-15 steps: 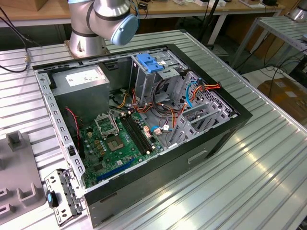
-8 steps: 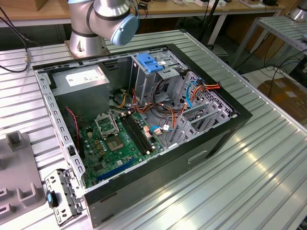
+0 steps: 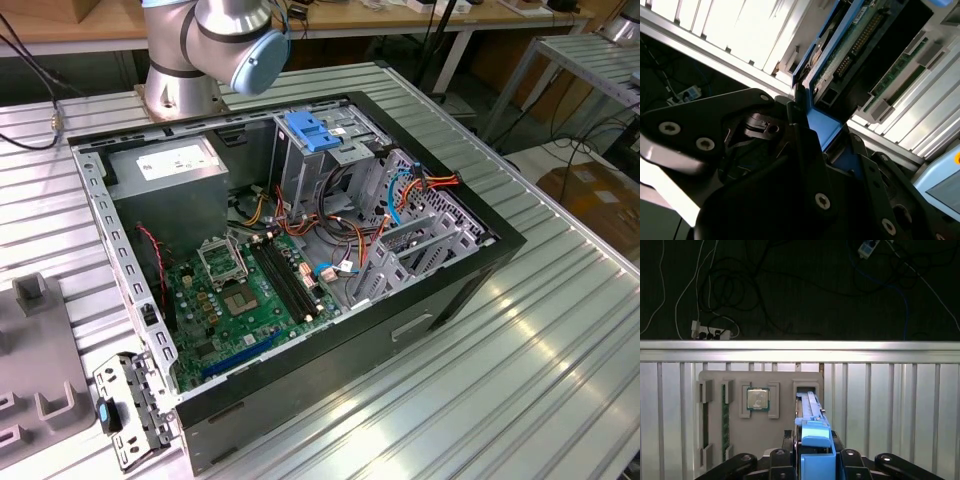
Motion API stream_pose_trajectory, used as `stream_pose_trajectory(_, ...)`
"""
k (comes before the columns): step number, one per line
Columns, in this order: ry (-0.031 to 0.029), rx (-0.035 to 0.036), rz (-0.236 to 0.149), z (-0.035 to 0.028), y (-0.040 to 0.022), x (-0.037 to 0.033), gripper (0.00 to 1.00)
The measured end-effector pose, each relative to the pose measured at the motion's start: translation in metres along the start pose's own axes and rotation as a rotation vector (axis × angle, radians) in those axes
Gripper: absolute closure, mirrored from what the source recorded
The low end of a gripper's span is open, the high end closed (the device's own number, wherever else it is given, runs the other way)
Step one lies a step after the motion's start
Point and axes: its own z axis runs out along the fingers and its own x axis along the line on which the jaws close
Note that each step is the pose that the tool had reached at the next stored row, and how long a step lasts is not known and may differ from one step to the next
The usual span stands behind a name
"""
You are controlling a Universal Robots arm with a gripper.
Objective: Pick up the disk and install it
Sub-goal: 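Pick up the disk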
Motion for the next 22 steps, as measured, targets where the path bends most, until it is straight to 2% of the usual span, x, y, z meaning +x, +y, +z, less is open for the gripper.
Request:
stream_pose_trajectory(21,-0.0001,0.0002,0.0,-0.0266,-0.0007,0.0006,0.63)
stream_pose_trajectory(22,0.0,0.0,0.0,-0.0293,-0.0008,0.0007,0.63)
